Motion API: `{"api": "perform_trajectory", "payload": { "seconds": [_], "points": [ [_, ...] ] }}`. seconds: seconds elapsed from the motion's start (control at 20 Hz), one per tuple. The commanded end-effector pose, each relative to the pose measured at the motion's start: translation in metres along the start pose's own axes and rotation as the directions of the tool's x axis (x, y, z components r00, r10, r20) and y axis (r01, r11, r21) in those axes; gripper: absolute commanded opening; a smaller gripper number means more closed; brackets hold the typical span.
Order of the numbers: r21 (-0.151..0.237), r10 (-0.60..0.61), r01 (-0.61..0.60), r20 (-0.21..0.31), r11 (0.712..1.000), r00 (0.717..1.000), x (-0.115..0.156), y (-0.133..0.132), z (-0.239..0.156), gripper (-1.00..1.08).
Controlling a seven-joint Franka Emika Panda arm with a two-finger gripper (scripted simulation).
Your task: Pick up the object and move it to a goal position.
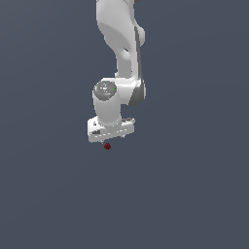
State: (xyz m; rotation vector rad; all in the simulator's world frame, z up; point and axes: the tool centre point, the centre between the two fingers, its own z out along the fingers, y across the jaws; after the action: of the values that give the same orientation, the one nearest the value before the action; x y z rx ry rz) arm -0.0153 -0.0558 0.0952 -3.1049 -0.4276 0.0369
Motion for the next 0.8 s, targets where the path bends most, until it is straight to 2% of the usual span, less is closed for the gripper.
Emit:
{"api": "perform_trajectory", "payload": {
  "seconds": [0.0,0.35,0.75],
  "points": [
    [-0.003,-0.041,0.041,-0.007,0.999,0.999,-0.003,0.009,0.008,1.0],
    [-0.011,-0.115,0.114,-0.017,0.993,0.993,-0.01,0.026,0.023,1.0],
    [-0.013,-0.135,0.135,-0.02,0.991,0.991,-0.013,0.032,0.028,1.0]
  ]
}}
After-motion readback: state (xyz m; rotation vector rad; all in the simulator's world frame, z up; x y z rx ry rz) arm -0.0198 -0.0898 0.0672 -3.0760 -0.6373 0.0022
